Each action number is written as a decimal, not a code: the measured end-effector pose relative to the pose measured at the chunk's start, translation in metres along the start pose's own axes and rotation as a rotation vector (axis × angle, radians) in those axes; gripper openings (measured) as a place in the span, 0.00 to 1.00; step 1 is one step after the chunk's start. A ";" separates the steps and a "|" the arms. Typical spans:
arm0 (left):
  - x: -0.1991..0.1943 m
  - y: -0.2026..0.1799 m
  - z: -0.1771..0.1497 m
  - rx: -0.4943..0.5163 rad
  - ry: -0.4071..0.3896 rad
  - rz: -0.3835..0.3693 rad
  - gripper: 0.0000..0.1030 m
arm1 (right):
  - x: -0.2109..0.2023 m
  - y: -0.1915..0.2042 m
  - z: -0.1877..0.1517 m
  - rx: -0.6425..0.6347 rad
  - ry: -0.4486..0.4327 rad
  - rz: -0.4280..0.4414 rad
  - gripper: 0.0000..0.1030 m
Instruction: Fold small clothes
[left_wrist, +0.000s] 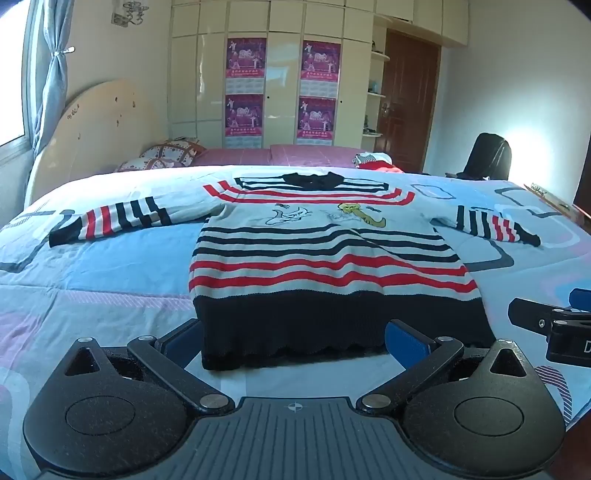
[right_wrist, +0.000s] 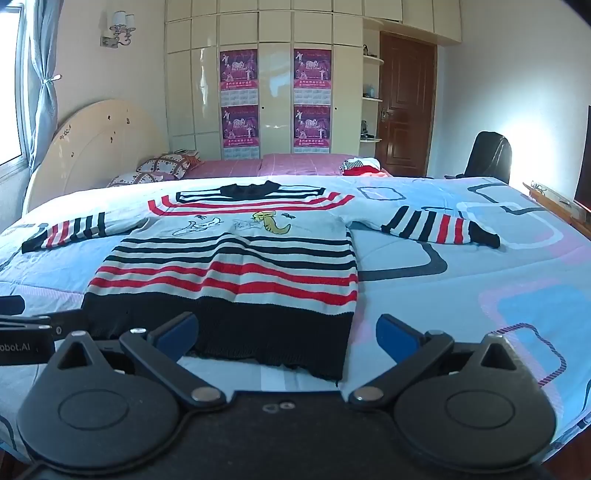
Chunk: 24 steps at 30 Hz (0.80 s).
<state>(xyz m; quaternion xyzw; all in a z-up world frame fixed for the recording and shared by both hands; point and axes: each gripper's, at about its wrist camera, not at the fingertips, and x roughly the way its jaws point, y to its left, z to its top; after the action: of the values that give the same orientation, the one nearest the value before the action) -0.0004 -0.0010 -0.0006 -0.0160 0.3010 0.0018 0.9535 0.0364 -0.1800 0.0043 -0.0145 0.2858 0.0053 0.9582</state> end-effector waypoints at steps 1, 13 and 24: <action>0.000 0.000 0.000 0.000 0.001 -0.002 1.00 | 0.000 0.000 0.000 0.001 -0.005 0.001 1.00; 0.000 0.002 0.001 -0.007 -0.001 0.002 1.00 | -0.001 0.001 -0.001 -0.001 0.001 0.000 1.00; -0.001 0.002 0.003 -0.013 -0.001 -0.002 1.00 | -0.001 0.003 -0.001 -0.003 -0.001 -0.002 1.00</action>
<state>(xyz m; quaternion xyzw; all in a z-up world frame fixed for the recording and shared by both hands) 0.0007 0.0015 0.0019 -0.0224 0.3007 0.0029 0.9534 0.0353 -0.1773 0.0038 -0.0161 0.2851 0.0050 0.9584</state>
